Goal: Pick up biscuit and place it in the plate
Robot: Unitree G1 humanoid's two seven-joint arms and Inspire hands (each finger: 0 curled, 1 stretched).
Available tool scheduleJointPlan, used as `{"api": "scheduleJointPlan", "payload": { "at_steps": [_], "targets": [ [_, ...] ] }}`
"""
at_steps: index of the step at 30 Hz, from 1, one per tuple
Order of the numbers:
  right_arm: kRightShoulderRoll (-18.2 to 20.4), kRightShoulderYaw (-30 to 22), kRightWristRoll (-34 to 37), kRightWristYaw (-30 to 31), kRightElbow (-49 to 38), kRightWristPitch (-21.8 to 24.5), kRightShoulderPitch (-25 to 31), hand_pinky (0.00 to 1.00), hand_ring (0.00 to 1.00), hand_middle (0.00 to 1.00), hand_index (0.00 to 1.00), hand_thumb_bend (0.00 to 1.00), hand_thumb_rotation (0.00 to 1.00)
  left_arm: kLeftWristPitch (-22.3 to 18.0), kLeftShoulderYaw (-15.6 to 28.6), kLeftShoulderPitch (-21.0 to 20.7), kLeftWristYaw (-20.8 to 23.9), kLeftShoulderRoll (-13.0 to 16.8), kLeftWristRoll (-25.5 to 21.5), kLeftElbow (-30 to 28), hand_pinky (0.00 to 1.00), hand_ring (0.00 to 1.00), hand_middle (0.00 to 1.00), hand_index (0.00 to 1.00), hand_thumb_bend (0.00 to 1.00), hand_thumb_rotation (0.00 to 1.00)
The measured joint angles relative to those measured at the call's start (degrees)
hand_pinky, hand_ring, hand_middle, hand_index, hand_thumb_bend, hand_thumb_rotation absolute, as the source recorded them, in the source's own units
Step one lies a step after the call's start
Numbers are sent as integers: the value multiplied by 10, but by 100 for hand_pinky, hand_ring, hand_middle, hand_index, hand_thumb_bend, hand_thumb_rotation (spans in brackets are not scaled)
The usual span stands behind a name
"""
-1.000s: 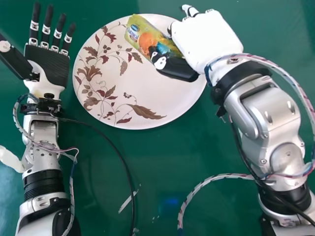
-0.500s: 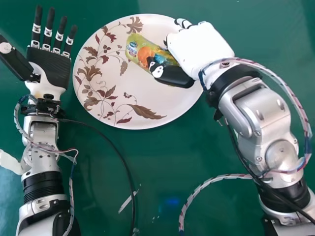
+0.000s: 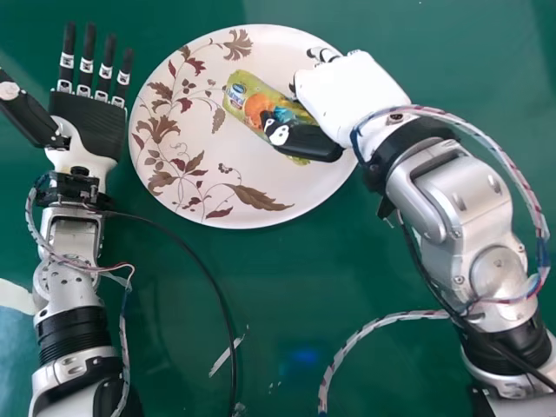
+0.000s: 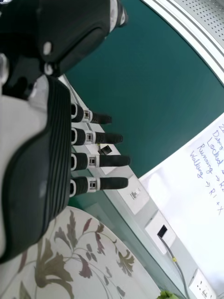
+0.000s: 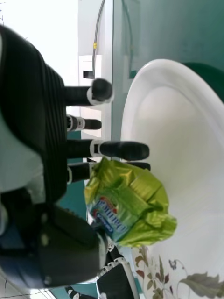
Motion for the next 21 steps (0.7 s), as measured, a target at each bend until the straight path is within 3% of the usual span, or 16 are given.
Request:
{"api": "scheduleJointPlan", "payload": {
  "at_steps": [5, 6, 8, 13, 20, 21],
  "targets": [
    [-6, 5, 2, -8, 5, 0, 3, 12, 19, 26, 26, 64, 20, 18, 2, 4, 5, -1, -21, -6, 75, 81, 90, 96, 93, 65],
    [-8, 6, 3, -10, 7, 0, 6, 14, 21, 27, 37, 57, 14, 21, 2, 5, 5, -2, -25, -7, 75, 81, 89, 96, 93, 65],
    [-11, 6, 5, -12, 12, 1, 9, 18, 26, 32, 45, 52, 10, 24, 2, 7, -1, -1, -37, -8, 75, 80, 89, 96, 92, 66],
    [-17, 6, 13, -21, 22, 1, 9, 23, 35, 41, 48, 50, 9, 19, 2, 7, -45, 0, -41, -4, 75, 80, 90, 96, 88, 69],
    [-27, 5, 29, -23, 29, 4, 9, 29, 45, 49, 49, 48, 8, -11, 2, 3, -72, -4, -36, 18, 79, 81, 91, 96, 86, 72],
    [-29, 5, 33, -22, 29, 7, 9, 29, 47, 50, 52, 34, 34, -12, 2, 3, -68, -4, -36, 18, 79, 81, 91, 96, 86, 72]
  ]
}}
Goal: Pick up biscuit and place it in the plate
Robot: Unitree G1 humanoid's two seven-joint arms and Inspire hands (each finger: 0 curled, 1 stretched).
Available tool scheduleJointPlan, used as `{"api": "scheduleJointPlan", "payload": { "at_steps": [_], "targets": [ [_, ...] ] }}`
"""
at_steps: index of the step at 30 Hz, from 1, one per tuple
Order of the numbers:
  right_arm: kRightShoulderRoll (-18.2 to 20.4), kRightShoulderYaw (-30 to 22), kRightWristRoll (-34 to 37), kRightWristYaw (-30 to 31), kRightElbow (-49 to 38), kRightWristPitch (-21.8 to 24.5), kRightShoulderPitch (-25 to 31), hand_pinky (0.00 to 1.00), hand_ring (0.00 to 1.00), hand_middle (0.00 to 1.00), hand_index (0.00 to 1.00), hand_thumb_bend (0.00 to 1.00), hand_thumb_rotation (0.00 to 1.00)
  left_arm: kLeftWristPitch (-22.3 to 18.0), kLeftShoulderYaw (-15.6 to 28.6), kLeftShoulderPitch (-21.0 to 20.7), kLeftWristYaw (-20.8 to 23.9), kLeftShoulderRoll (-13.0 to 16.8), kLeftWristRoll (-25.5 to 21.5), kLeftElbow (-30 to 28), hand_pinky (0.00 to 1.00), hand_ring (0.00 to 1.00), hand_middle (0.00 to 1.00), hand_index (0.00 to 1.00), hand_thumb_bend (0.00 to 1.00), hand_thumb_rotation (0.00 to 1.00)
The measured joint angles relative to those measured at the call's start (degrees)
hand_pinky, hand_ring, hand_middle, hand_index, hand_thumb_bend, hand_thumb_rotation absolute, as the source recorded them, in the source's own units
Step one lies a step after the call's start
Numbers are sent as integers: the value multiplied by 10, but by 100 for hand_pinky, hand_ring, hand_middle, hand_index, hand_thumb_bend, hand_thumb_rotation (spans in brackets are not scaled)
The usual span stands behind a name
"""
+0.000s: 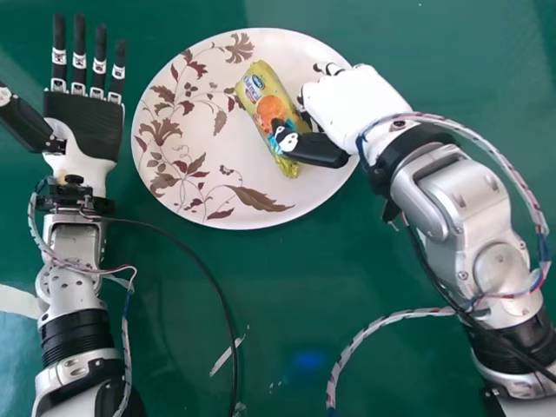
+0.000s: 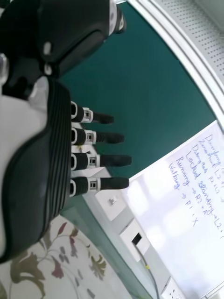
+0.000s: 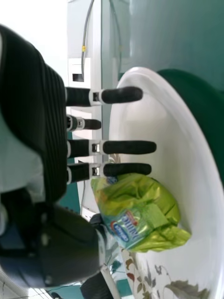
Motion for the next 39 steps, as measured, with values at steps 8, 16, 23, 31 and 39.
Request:
{"api": "scheduleJointPlan", "payload": {
  "at_steps": [8, 16, 23, 31, 39],
  "targets": [
    [-9, -8, 39, 4, 0, 17, -1, 45, 67, 70, 74, 21, 64, 13, 0, -1, -3, 3, -5, 3, 82, 81, 92, 97, 95, 79],
    [-10, -25, 78, 58, -43, 61, -4, 61, 90, 93, 94, 21, 68, 23, 0, -1, -35, 5, -6, 3, 83, 83, 93, 99, 96, 82],
    [-10, -46, 80, 77, -104, 87, -6, 75, 100, 100, 100, 25, 65, 19, 0, -4, -67, 5, -6, 12, 83, 83, 93, 100, 94, 83],
    [-15, -79, 97, 75, -156, 90, -5, 84, 100, 100, 100, 33, 56, 5, -1, -6, -82, 6, 1, 17, 79, 80, 92, 98, 94, 87],
    [-18, -127, 119, 34, -199, 86, 10, 91, 100, 100, 100, 24, 60, -8, -9, -6, -94, 7, 23, 19, 75, 79, 89, 97, 95, 95]
  ]
}}
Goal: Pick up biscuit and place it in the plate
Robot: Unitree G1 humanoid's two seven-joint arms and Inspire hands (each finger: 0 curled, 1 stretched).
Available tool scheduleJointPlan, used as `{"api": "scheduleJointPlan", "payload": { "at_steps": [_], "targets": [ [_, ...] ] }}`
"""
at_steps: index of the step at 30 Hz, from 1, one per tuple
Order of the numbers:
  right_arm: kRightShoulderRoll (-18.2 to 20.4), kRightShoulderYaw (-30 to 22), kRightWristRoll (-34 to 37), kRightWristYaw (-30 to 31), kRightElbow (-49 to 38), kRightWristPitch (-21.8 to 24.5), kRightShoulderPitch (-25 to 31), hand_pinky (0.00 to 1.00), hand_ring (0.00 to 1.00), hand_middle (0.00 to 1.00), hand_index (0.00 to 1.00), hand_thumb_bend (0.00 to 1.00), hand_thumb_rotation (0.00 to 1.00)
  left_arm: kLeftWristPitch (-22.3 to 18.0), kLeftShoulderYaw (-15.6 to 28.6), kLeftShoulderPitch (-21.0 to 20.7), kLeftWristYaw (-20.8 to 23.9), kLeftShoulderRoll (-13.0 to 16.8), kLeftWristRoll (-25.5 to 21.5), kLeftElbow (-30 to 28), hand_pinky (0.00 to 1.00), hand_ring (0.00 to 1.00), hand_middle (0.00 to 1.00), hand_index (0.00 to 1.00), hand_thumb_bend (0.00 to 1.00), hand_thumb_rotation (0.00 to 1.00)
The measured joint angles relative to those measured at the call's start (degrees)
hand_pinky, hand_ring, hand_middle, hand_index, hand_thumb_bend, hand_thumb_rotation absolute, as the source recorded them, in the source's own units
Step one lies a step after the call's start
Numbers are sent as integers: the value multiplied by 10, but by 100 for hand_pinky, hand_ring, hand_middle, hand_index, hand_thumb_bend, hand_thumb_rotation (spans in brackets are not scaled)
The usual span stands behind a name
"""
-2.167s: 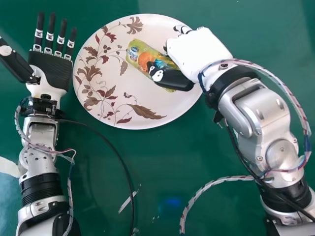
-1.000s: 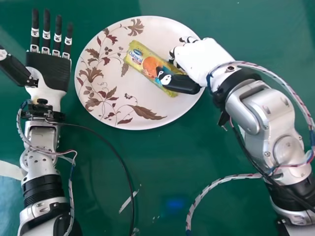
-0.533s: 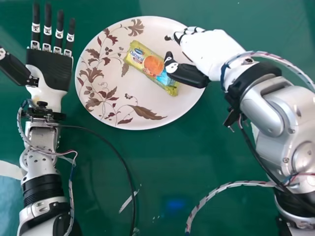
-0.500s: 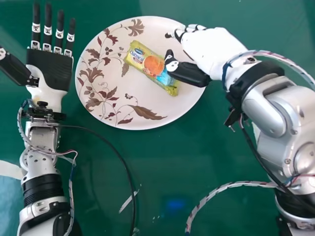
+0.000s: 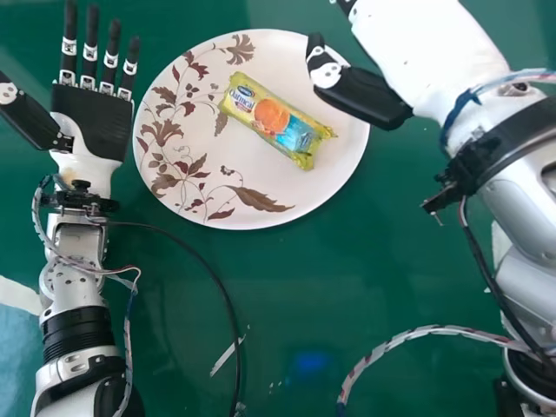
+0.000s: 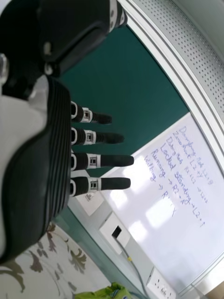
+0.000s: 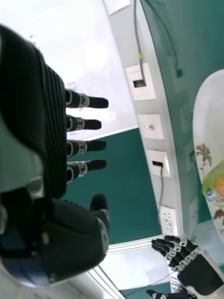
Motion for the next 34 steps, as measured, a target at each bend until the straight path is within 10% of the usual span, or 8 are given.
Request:
{"api": "scheduleJointPlan", "payload": {
  "at_steps": [9, 16, 22, 26, 34],
  "targets": [
    [-1, -38, 71, -52, -22, -13, 40, 86, 100, 100, 97, 1, 60, -9, -4, -1, -8, 3, 22, 5, 76, 81, 89, 96, 92, 92],
    [-2, -77, 176, -110, -30, -44, 81, 84, 100, 100, 86, 2, 70, -20, -6, 0, -7, 0, 35, 5, 77, 84, 90, 95, 94, 89],
    [-3, -91, 231, -142, -30, -51, 106, 83, 100, 100, 81, 17, 65, -23, -5, 0, 16, -1, 39, 4, 74, 85, 90, 94, 95, 85],
    [-2, -95, 250, -165, -32, -51, 126, 88, 100, 100, 94, 46, 95, -22, -6, 0, 20, -1, 40, 4, 69, 82, 89, 94, 95, 88],
    [25, -97, 260, -261, -28, -84, 168, 90, 100, 100, 100, 88, 100, -30, -15, 3, 14, 1, 50, 3, 67, 82, 87, 91, 92, 86]
  ]
}}
